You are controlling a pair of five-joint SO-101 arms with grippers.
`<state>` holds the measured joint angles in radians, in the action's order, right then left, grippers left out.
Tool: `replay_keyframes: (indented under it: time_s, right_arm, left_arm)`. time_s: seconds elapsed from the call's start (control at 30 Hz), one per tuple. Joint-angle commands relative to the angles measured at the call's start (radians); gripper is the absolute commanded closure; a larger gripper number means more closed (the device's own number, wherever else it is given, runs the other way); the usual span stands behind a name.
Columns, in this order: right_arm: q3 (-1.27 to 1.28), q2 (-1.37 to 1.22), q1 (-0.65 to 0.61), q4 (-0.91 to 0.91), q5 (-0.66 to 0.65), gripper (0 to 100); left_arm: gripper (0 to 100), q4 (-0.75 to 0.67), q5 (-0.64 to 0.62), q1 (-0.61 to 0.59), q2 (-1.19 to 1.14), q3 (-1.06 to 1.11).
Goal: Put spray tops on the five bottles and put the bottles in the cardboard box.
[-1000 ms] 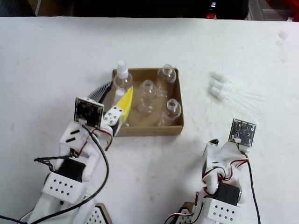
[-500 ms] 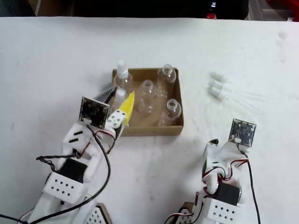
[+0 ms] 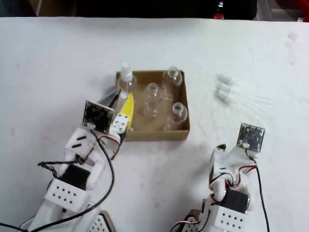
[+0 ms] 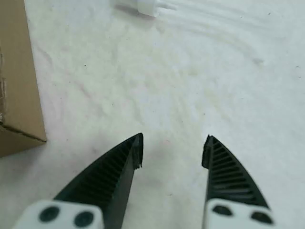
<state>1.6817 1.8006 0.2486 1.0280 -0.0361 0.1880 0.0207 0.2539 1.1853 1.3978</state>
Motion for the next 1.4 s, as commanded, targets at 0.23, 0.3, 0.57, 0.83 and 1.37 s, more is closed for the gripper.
replay_keyframes:
  time_s: [0.23,0.3,0.57,0.83,1.37]
  right_arm:
    - [0.008,0.004,0.015,0.008,0.002,81.4]
    - [0.008,0.004,0.015,0.008,0.002,81.4]
    - [0.008,0.004,0.015,0.008,0.002,81.4]
    - [0.008,0.004,0.015,0.008,0.002,81.4]
    - [0.008,0.004,0.015,0.008,0.002,81.4]
  left_arm:
    - [98,0.0,-0.087,0.008,0.07,-0.032]
    - [98,0.0,-0.084,0.005,0.137,-0.006]
    - [98,-0.002,-0.08,0.005,0.519,0.285]
    - [98,0.061,-0.052,0.007,0.639,0.295]
    - [97,0.104,-0.054,0.008,0.483,0.299]
